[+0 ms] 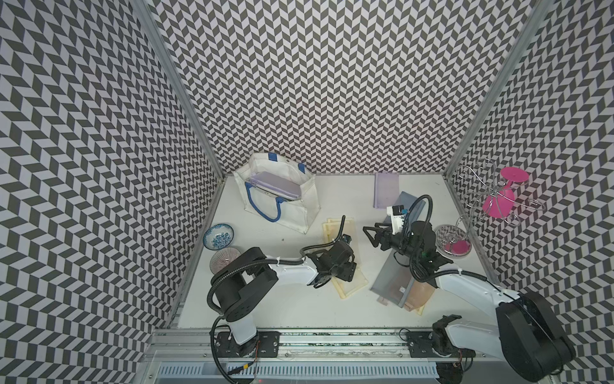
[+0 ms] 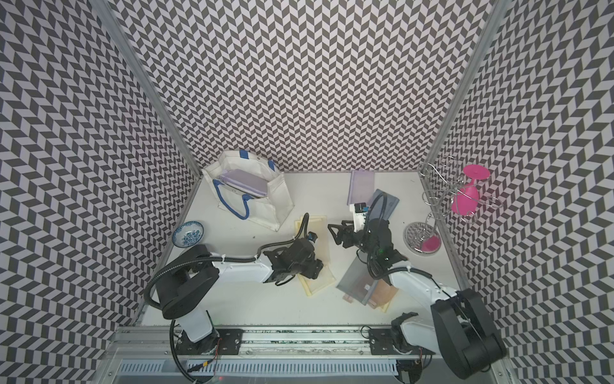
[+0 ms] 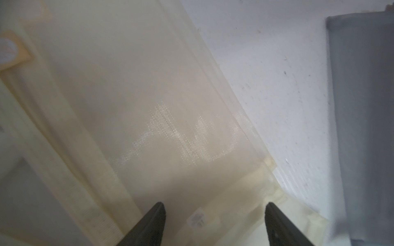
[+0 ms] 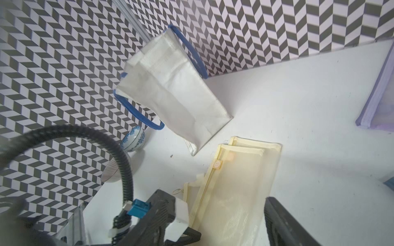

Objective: Put the pencil pouch into the canvas bag
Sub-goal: Move the pencil pouches to the center of the board, then pick up the pencil pouch.

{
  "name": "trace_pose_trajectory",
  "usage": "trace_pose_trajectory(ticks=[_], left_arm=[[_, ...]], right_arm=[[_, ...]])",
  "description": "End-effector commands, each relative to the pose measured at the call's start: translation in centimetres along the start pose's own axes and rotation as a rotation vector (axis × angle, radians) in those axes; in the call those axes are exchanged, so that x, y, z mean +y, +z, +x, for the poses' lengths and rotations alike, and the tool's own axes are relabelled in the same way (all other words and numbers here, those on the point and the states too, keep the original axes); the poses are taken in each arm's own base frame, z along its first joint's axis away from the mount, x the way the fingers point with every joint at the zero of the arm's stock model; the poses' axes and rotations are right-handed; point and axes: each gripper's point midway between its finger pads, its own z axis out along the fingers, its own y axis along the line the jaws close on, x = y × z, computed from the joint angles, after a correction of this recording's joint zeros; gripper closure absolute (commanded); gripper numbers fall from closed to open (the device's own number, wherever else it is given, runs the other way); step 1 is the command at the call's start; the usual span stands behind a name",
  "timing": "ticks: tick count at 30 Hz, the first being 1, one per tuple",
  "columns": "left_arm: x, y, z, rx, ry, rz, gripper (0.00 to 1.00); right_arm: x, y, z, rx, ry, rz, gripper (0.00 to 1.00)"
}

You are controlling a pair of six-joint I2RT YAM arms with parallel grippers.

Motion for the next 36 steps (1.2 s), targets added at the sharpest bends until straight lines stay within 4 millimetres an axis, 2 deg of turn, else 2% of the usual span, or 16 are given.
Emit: trace_pose_trajectory(ticks=[1,3,7,12,16,21,27,36], left_arm=[[-1.7,-1.2,1.1,0.049,-0.057,0.095,0.26],[-1.2,-2.6,0.0,0.009,-0.051,0.066,0.25],[1.1,-5.9,-2.7,-0.078,-0.093,0.055,0.27],[5.1,-7.5,-3.6,-0.135,-0.194,0.066,0.26],[6.7,-7.0,-4.2,-0.153,-0.252,0.115,0.27],[6.4,-4.6,-4.7,-0.136,-0.277,0.150,0.26],[6.0,-2.1,-4.8,-0.114,-0.319,0.192,0.27],[4.9,-1.9,-5.5,-0.132,-0.309,0.233,0.34]], right_arm=[[0.5,0.6,-0.9,-0.008,-0.007,-0.039,0.27],[0.6,1.1,-0.3,0.020,-0.005,-0.058,0.27],[0.8,2.4,1.3,0.096,0.028,-0.120,0.26],[0.4,3.9,3.5,0.171,0.087,-0.171,0.28],[-0.2,5.0,5.2,0.218,0.114,-0.174,0.30],[-1.3,6.0,6.8,0.265,0.144,-0.159,0.31],[-1.3,6.9,8.5,0.309,0.188,-0.197,0.35],[-1.3,7.6,9.3,0.332,0.193,-0.200,0.36]])
